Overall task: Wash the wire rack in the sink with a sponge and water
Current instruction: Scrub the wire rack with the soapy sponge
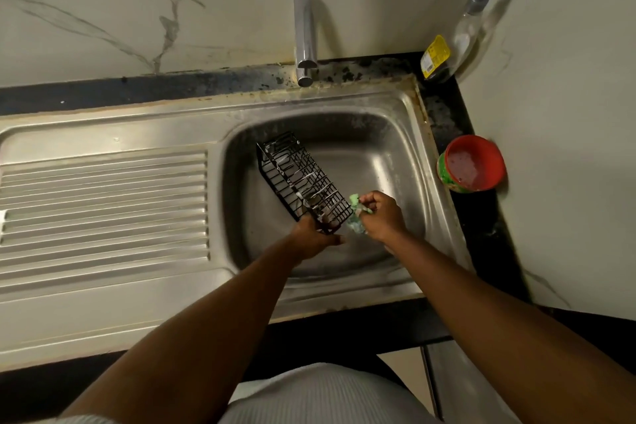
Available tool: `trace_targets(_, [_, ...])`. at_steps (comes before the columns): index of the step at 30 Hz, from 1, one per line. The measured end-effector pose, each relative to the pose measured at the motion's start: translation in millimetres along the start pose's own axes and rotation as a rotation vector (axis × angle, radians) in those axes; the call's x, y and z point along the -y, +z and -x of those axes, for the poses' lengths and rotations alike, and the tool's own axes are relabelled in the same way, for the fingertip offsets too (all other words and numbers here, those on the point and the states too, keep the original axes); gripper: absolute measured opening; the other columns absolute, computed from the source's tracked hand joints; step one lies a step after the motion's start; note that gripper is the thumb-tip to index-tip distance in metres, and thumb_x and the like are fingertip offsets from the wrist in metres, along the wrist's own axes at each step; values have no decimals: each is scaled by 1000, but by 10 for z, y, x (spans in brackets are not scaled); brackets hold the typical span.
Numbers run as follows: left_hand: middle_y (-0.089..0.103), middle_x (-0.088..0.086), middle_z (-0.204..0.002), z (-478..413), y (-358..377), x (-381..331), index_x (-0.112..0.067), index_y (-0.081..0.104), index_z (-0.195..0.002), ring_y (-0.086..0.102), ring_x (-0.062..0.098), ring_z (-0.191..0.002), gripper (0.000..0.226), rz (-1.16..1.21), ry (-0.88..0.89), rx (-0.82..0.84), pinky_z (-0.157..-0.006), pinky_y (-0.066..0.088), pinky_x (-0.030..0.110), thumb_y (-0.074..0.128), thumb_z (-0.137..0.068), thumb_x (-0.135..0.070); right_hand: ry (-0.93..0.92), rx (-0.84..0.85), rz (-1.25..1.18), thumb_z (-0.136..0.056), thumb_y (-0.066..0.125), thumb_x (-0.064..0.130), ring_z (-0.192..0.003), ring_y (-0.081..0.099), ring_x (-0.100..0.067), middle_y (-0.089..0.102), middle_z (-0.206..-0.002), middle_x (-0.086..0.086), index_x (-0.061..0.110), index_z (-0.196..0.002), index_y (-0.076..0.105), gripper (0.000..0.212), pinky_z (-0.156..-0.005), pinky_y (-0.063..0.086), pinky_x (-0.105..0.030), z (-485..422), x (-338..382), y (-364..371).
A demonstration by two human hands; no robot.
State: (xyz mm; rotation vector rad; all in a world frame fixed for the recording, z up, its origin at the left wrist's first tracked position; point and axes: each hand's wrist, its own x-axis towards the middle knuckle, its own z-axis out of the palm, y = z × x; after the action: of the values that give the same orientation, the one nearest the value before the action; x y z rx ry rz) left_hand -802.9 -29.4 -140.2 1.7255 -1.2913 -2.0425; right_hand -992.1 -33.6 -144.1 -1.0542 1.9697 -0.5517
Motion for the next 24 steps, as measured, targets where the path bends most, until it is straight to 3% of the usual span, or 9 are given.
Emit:
trace_targets(3, [70, -4, -103, -32, -43, -22, -13, 63, -116, 68, 14, -100, 37, -62, 101, -58, -71, 51, 12, 85, -88, -18, -28, -5, -65, -85, 81, 11, -92, 70, -20, 74, -97, 1, 22, -95, 69, 19, -84, 57, -33, -8, 54, -31])
trace_targets(6, [71, -2, -89, 11, -95, -163, -20, 67, -98, 69, 14, -86, 20, -38, 178, -12, -79, 60, 35, 83, -90, -27, -91, -41, -111, -87, 78, 11, -95, 72, -16, 75, -101, 3, 25, -103, 71, 23, -87, 60, -37, -39, 212, -106])
trace_targets(8, [74, 7, -96, 90, -108, -343, -14, 67, -99, 72, 22, -87, 25, 12, 186, 13, -86, 60, 46, 79, -94, -36, -143, -78, -120, -89, 75, 10, -99, 71, -14, 76, -108, 3, 23, -114, 73, 28, -86, 60, -33, -49, 392, -192])
trace_targets(11, [76, 8, -112, 203, -112, -667, -16, 64, -113, 78, 28, -93, 37, 183, 156, -9, -84, 62, 45, 67, -98, -50, -233, -159, -118, -93, 74, 13, -103, 69, -11, 75, -118, 2, 19, -125, 73, 33, -89, 58, -28, -58, 630, -311])
trace_targets(14, [77, 10, -102, 299, -149, -953, -20, 64, -120, 79, 34, -92, 57, 248, 227, -90, -82, 62, 48, 53, -95, -70, -352, -199, -105, -93, 74, 15, -108, 68, -9, 74, -122, 1, 15, -128, 72, 34, -92, 53, -22, -35, 852, -386])
trace_targets(16, [76, 14, -95, 321, -190, -1082, -14, 67, -116, 78, 33, -85, 63, 306, 254, -158, -75, 65, 44, 44, -100, -70, -431, -217, -87, -93, 74, 14, -110, 69, -11, 75, -121, -1, 12, -126, 73, 33, -93, 52, -16, -12, 998, -396])
trace_targets(19, [78, 20, -98, 296, -283, -1181, -11, 70, -112, 78, 30, -84, 75, 380, 191, -252, -67, 65, 40, 31, -101, -74, -537, -236, -19, -92, 72, 6, -105, 69, -11, 76, -117, -8, 7, -125, 73, 33, -84, 42, 3, 37, 1179, -320])
trace_targets(21, [78, 20, -106, 233, -321, -1190, -15, 72, -110, 77, 31, -95, 79, 397, 143, -270, -85, 64, 48, 24, -101, -76, -599, -245, 54, -92, 70, 5, -101, 69, -16, 74, -114, -9, 8, -127, 72, 35, -83, 48, -4, 86, 1260, -196])
trace_targets(24, [76, 17, -111, 250, -329, -1236, -17, 72, -107, 74, 31, -106, 76, 420, 119, -296, -98, 59, 51, 21, -103, -74, -723, -210, 136, -97, 64, 16, -95, 62, -21, 68, -102, -6, 12, -126, 73, 31, -84, 55, -31, 170, 1371, 10])
